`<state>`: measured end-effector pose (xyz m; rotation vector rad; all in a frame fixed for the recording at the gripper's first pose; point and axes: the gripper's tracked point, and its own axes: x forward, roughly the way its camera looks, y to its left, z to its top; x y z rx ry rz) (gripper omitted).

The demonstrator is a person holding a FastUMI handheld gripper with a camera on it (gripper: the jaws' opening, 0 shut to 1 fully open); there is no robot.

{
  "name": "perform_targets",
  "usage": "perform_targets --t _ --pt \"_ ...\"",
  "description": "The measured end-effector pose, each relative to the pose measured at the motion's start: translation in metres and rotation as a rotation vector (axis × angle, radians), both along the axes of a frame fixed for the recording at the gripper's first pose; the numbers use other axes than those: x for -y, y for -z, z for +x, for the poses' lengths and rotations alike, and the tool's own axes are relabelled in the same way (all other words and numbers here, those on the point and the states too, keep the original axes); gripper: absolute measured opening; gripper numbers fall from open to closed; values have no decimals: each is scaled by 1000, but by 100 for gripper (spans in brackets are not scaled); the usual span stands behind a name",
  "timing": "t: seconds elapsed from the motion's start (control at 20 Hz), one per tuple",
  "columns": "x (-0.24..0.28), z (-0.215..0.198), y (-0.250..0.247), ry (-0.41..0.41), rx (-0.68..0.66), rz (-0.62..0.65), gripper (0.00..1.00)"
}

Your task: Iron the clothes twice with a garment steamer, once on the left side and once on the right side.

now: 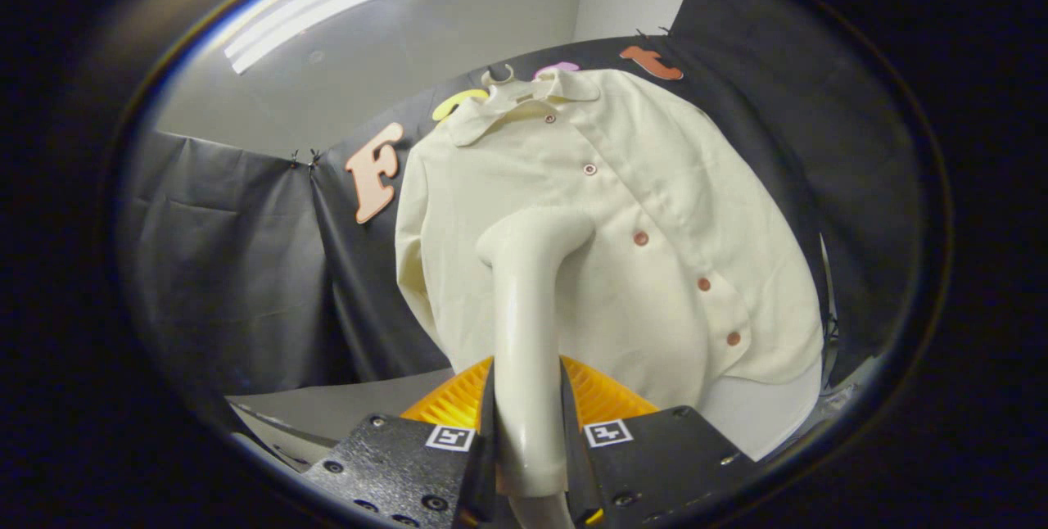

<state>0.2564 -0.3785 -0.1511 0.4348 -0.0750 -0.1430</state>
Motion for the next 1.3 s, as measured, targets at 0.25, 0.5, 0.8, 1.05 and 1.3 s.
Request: perform_targets --t 0.25,0.5,0.8,1.05,1.3 --pt "-5 -13 48 -18 -67 30 34" --pt "-10 -30 98 -34 -128 80 34" --pt "-15 -44 136 -57 -181 112 34" --pt "-24 -60 173 -85 -250 122 34" --pt "-30 -77 205 -107 -299 152 34"
